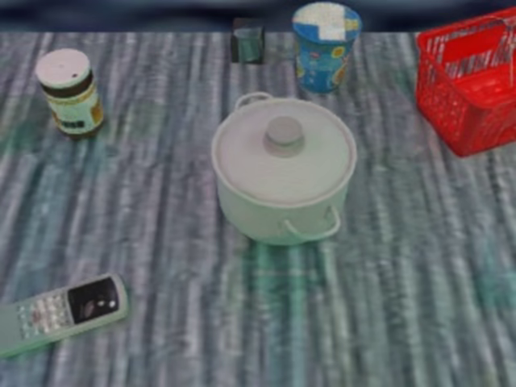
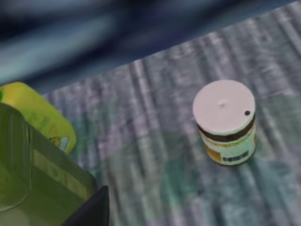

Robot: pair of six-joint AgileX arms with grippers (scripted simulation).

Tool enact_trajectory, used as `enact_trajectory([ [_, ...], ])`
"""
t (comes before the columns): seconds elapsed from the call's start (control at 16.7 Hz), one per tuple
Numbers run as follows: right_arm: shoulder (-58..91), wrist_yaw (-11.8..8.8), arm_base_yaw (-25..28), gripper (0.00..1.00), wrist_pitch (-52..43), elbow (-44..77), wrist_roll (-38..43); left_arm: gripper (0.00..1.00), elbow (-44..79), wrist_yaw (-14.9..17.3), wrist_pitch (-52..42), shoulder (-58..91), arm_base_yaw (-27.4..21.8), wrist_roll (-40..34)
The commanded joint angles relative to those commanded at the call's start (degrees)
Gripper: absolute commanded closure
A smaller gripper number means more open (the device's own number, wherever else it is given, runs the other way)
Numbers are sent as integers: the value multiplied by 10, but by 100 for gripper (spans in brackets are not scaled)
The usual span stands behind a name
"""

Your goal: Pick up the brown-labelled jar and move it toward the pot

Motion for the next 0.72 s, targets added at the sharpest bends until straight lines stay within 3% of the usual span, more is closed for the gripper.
enact_trajectory([
  [0.72,0,0,0,0,0,0,0,0,686,71,-368,664,0,211],
])
